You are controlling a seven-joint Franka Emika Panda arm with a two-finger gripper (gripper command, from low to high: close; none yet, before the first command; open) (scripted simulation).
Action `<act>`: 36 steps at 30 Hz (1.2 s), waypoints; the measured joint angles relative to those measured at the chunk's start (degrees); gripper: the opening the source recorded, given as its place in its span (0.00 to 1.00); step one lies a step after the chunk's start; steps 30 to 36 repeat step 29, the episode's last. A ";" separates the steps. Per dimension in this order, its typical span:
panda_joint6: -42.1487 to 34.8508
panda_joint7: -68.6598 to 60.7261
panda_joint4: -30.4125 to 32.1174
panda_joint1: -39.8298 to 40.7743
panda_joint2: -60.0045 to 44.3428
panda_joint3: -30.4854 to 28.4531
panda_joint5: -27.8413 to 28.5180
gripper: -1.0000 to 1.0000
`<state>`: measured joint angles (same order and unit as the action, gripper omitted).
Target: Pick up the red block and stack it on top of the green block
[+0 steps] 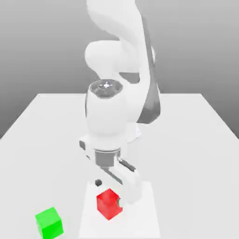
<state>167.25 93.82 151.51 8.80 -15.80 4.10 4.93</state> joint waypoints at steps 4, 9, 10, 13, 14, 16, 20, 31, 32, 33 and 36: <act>0.94 0.28 -0.15 -0.25 -1.05 -0.32 0.35 0.00; -0.42 -0.01 0.11 0.13 0.62 0.17 -0.07 0.00; -1.88 -0.44 0.38 0.45 2.37 0.62 -0.67 0.00; -6.94 -1.99 1.27 0.91 8.32 1.53 -2.73 0.00; -8.61 -2.69 1.17 1.16 9.90 1.52 -3.30 0.00; -11.55 -5.62 -1.94 3.37 9.76 0.20 -3.92 0.00; -17.29 -12.34 -9.94 8.26 7.49 -3.13 -4.84 0.00; -12.57 -16.05 -14.61 11.00 -1.91 -4.82 -5.51 1.00; -12.57 -16.05 -14.61 11.00 -1.91 -4.82 -5.51 1.00; -12.57 -16.05 -14.61 11.00 -1.91 -4.82 -5.51 1.00; -12.57 -16.05 -14.61 11.00 -1.91 -4.82 -5.51 1.00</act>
